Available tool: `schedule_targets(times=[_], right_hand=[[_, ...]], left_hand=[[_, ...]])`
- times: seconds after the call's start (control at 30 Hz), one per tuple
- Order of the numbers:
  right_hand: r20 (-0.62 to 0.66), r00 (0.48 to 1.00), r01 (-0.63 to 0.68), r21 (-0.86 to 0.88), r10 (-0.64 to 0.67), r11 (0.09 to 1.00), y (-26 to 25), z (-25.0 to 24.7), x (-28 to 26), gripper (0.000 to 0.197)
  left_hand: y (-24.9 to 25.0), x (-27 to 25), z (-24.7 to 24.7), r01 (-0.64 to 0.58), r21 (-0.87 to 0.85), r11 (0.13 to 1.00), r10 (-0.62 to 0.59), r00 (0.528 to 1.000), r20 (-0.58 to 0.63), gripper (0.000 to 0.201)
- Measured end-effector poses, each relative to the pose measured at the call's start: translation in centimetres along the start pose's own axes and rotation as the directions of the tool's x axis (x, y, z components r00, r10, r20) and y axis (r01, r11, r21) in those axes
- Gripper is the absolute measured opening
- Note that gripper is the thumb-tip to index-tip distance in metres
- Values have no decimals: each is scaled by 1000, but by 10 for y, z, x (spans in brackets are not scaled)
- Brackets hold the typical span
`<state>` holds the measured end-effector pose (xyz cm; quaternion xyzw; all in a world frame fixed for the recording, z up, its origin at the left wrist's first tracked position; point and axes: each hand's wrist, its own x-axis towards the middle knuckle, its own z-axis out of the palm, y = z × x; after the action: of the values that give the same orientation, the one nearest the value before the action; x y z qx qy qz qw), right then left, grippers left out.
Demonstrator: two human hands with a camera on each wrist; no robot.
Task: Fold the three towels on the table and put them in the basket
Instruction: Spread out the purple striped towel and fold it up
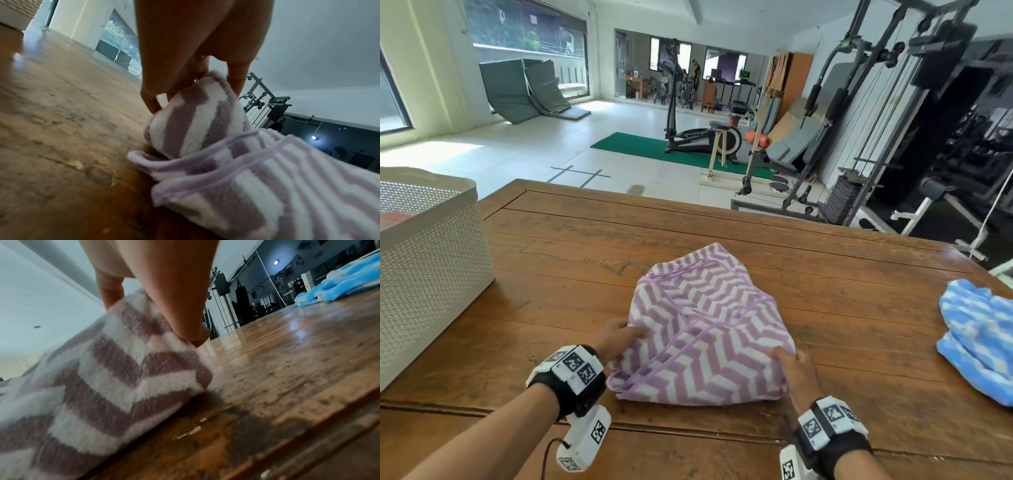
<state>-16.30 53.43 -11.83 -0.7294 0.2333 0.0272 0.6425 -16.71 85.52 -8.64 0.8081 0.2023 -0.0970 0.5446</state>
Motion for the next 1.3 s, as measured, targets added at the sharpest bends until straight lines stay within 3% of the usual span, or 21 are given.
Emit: schedule_targets(times=[0.13,0.23,0.3,0.4,0.5,0.57,0.63,0.73,0.83,0.9,0.97,1.0,1.07,1.1,1.13,1.17,1.2,1.3], right_hand=[[-62,996,54,-39,-57,998,3,-10,-13,23],[-53,997,42,-96,-47,994,9,-16,-25,16],[-41,999,29,-138,-35,990,12,-20,-31,22],[11,1000,8,-111,-7,994,13,-25,-38,17],[40,999,16,-41,-14,999,8,-25,-44,16],[-9,999,46,-24,-46,999,7,-25,-48,13],[-50,997,64,-14,-65,998,9,-24,-50,10],[-92,993,70,-91,-79,993,15,-24,-52,5],[-108,992,48,-184,-69,982,16,-25,-56,9],[-75,994,60,-275,-84,959,14,-25,-59,16],[-39,965,199,-531,-258,824,14,-26,-59,51],[3,917,307,-644,-398,701,13,-27,-60,63],[172,749,539,-720,-640,438,10,-22,-66,53],[273,680,631,-690,-680,354,8,-18,-69,42],[358,652,690,-646,-669,327,6,-13,-74,34],[431,645,725,-606,-630,327,7,-7,-76,29],[499,659,732,-596,-563,329,8,-2,-79,28],[601,712,688,-699,-362,194,22,9,-79,34]], left_hand=[[-2,-6,-3,21,77,997,-22,1000,9,13],[-6,-11,-4,32,151,988,-36,999,24,34],[-9,-15,-4,-37,141,989,30,998,52,40],[-12,-19,-6,-172,65,983,164,980,113,31],[-7,-22,-6,-131,-43,990,134,987,91,20],[-3,-23,-3,-125,-65,990,128,991,41,9],[-4,-22,-2,-122,-31,992,122,992,-7,10],[-14,-19,-3,-79,9,997,80,996,-25,31],[-26,-21,-3,-169,88,982,171,985,-9,57],[-31,-24,-3,-297,314,902,323,946,-34,64],[-33,-27,-4,-485,519,704,577,817,-20,49],[-31,-31,-3,-594,530,606,683,730,37,35],[-28,-41,0,-758,502,416,800,568,195,20],[-26,-46,4,-806,494,327,819,502,277,27],[-25,-51,8,-832,494,253,809,461,363,34],[-24,-54,12,-837,506,207,771,458,443,39],[-25,-55,14,-828,531,181,710,483,512,42],[-38,-51,17,-735,658,161,455,647,612,48]])
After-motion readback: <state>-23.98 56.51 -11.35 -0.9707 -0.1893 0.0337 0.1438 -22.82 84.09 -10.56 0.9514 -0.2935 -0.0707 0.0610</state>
